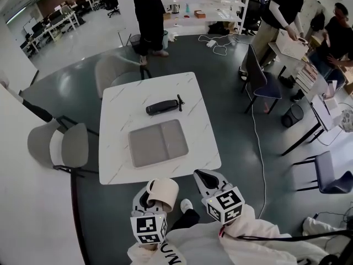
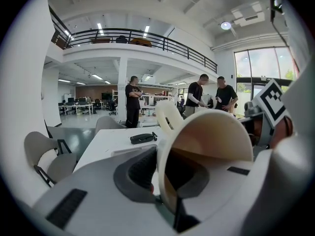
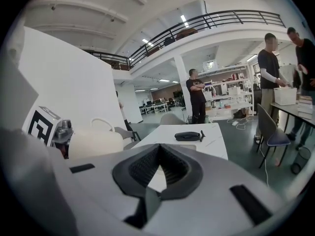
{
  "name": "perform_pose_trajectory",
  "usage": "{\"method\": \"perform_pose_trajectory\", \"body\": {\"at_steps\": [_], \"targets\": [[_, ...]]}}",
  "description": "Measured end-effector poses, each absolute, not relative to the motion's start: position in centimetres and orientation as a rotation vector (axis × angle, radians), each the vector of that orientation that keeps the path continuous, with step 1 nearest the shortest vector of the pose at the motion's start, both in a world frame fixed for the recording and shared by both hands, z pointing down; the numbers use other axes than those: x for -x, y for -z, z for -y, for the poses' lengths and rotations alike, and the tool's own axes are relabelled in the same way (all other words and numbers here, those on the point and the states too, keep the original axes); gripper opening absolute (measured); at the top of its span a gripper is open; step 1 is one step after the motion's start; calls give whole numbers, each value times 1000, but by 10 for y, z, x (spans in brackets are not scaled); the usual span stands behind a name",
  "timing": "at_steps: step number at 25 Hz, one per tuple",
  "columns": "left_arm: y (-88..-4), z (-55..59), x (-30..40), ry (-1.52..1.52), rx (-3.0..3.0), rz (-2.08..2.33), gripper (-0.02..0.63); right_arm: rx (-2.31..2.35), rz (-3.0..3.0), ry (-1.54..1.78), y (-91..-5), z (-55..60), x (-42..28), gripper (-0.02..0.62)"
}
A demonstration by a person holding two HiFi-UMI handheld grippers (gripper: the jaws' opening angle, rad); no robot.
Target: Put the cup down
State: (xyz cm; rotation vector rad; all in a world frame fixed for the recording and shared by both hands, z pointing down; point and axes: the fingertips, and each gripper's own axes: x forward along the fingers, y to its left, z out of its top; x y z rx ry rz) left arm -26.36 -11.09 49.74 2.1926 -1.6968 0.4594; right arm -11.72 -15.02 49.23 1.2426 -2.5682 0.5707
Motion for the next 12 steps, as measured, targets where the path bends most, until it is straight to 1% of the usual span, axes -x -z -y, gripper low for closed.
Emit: {"method": "perform_pose_trajectory", "body": {"at_steps": [12], "targets": [[-503,131,271,-451,-2175,1677,48,-1253,2538,-571,-493,171,123,5]]}}
